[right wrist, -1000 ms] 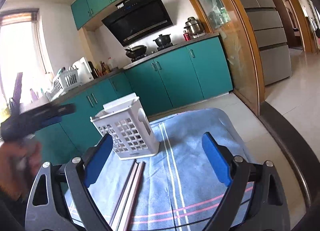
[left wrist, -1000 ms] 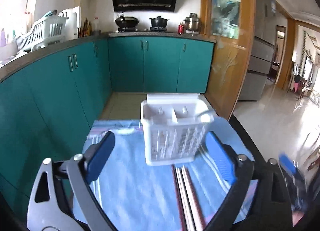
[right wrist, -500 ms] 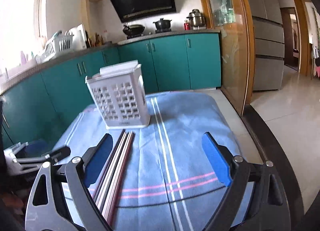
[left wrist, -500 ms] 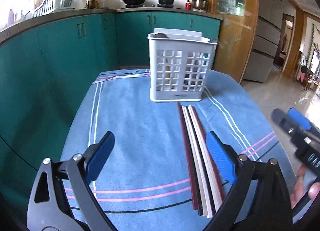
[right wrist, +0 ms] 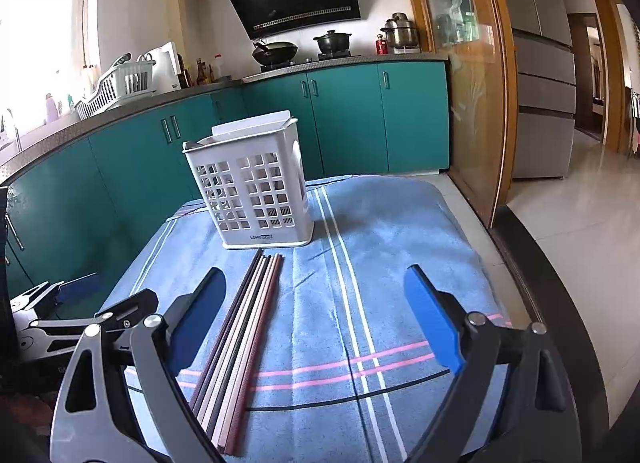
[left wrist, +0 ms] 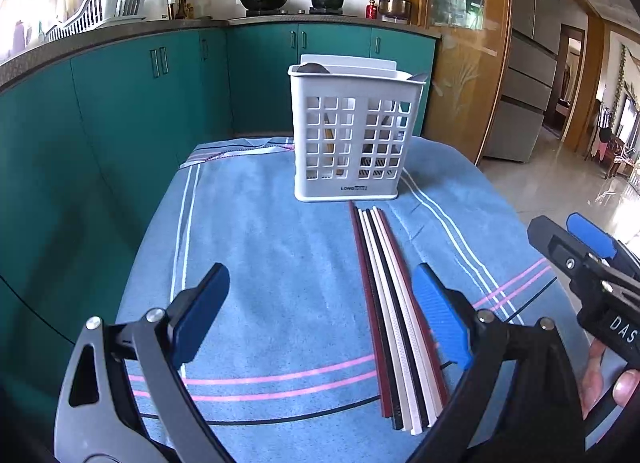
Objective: Organize utensils
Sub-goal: 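Lower the left tool onto a dark red chopstick and close it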
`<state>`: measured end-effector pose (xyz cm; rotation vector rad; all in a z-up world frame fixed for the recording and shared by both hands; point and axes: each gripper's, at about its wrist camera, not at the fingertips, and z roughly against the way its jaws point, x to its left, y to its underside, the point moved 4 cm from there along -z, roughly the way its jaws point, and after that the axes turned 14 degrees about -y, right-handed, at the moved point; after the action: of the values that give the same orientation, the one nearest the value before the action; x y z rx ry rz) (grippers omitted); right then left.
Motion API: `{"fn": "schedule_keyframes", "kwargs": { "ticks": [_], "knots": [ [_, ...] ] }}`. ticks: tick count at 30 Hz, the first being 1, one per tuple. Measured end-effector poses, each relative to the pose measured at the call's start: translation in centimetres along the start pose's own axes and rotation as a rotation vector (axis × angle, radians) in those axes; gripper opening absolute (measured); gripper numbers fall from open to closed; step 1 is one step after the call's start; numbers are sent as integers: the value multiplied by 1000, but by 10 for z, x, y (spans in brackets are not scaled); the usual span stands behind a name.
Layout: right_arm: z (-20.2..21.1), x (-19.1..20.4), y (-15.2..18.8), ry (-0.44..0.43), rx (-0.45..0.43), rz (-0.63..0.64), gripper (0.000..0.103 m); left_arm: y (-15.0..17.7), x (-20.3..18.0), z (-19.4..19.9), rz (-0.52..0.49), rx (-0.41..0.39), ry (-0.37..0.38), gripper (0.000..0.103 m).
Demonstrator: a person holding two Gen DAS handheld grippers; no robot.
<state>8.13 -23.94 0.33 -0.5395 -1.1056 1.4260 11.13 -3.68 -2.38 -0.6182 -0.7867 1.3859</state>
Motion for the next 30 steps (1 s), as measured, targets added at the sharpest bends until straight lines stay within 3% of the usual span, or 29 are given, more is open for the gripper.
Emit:
{"fn": "schedule_keyframes", "kwargs": {
  "ticks": [5, 8, 13, 18, 30],
  "knots": [
    [-3, -6, 0, 27, -3, -3, 89, 9, -9, -13, -64, 75, 23, 88],
    [-8, -12, 1, 28, 25, -27, 88, 23, -17, -33, -111, 154, 4, 71],
    [-8, -13, 2, 18, 43, -27, 88, 37, -27, -59, -127, 254, 49, 49],
    [-11, -12, 5, 9, 67, -21, 88, 37, -39, -64, -134, 262, 81, 48],
    [-14, -14, 6, 6, 88, -22, 88, 37, -37, -67, -137, 260, 31, 52]
  ]
}}
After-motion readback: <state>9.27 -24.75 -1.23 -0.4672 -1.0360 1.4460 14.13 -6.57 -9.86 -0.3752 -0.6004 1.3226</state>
